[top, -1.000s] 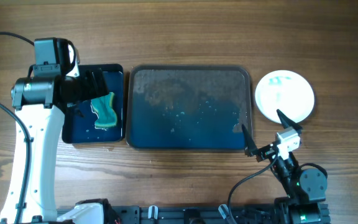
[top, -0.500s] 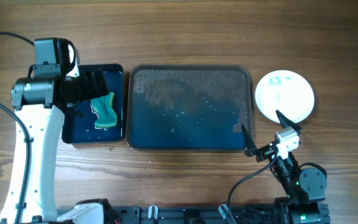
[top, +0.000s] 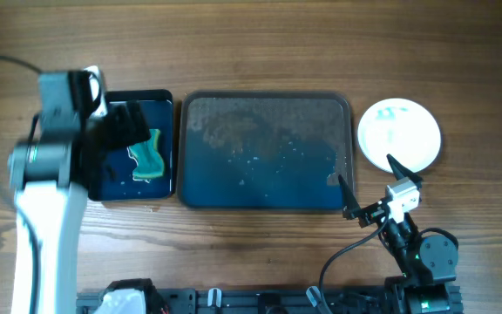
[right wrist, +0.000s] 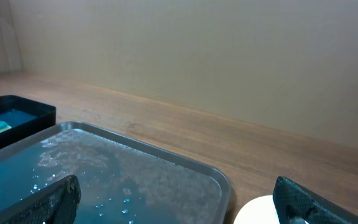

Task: Clean dirty plates on tray and stack at the side

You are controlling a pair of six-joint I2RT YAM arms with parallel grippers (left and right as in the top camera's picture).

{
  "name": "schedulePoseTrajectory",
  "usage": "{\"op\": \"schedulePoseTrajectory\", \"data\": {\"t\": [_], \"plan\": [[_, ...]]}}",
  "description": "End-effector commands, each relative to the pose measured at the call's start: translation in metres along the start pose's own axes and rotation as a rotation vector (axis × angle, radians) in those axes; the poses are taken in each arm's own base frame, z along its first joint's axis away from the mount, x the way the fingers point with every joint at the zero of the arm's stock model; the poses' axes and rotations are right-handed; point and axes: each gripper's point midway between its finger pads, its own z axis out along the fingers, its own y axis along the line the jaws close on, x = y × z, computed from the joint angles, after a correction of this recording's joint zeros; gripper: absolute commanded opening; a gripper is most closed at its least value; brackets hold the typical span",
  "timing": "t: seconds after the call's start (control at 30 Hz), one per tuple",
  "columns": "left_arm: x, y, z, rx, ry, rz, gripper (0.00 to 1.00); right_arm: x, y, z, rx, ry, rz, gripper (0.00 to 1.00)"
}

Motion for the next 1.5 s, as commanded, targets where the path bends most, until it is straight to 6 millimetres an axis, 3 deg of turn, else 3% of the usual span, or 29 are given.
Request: {"op": "schedulePoseTrajectory", "data": {"t": [0.0,0.2,0.43,0.63,0.83,1.47], "plan": [[0.005,0.002,-0.024,0.038,-0.204,-0.008,1.0,0.0,0.0,0.0,0.003,-0.003,0.012,1.0],[0.019,-0.012,-0.023,0.212,-0.564,0.001,1.0,0.0,0.0,0.0,0.003,-0.003,0.012,1.0],[0.056,-0.025,-0.012,0.317,-0.836,0.075,1.0,0.0,0.0,0.0,0.003,-0.003,0.012,1.0],[0.083,-0.019,-0.001,0.309,-0.89,0.111,1.0,0.0,0.0,0.0,0.003,-0.003,0.012,1.0],[0.111,-0.014,0.024,0.266,-0.803,0.178,1.0,0.0,0.0,0.0,0.003,-0.003,0.011,1.0],[0.108,-0.012,0.022,0.256,-0.819,0.17,1.0,0.0,0.0,0.0,0.003,-0.003,0.012,1.0]]}}
